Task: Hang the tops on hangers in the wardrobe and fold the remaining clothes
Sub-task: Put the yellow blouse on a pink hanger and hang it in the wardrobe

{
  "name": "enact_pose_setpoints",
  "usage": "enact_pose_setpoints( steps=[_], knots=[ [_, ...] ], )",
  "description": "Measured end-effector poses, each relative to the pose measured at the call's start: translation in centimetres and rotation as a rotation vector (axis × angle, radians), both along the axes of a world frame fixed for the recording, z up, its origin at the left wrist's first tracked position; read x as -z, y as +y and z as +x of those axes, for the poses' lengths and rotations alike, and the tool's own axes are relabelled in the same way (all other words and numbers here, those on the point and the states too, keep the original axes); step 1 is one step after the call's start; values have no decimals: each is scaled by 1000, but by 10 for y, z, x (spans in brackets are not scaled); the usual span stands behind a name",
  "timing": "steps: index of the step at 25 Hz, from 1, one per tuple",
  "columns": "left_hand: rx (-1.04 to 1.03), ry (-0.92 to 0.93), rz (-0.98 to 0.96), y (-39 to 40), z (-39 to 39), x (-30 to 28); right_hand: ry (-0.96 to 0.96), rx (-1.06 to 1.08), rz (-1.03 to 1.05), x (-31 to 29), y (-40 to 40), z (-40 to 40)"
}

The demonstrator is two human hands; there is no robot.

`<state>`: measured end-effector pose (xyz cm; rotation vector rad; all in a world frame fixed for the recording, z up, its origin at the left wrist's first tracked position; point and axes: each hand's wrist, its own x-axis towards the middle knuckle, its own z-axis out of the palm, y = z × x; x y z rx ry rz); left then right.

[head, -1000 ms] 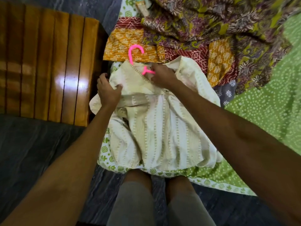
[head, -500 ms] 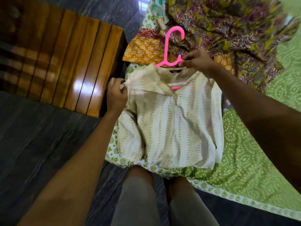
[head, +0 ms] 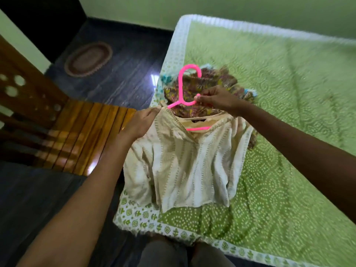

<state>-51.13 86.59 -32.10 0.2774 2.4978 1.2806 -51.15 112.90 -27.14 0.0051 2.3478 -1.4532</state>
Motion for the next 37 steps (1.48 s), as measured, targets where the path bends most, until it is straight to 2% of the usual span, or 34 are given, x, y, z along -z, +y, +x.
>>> enact_pose_setpoints(
  steps=[5, 7, 10, 13, 17, 21, 23, 25, 28, 30, 33, 37],
  knots=[
    [-24, 21, 171, 31, 2, -60, 115, 5, 75, -79, 30, 23],
    [-33, 198, 194, 42, 7, -80, 149, 35, 89, -98, 39, 30],
    [-82, 585, 106, 56, 13, -113, 202, 98, 85, -119, 49, 35],
    [-62, 797, 151, 62, 14, -148, 241, 101, 98, -144, 53, 35],
    [51, 740, 118, 55, 0, -181, 370, 131, 140, -180, 54, 30],
    [186, 581, -108, 56, -24, -216, 448, 89, 219, -221, 42, 20],
    [225, 645, -80, 58, -30, -225, 494, 62, 235, -244, 38, 19],
    [158, 753, 69, 54, -36, -230, 569, 26, 260, -265, 49, 20],
    [82, 917, 171, 42, -48, -238, 662, 41, 503, -289, 90, 27],
    [71, 951, 171, 36, -54, -243, 590, 57, 588, -287, 114, 38],
    [70, 978, 172, 31, -61, -245, 636, 151, 713, -269, 125, 46],
    [112, 954, 170, 31, -73, -253, 747, 265, 638, -259, 122, 53]
  ],
)
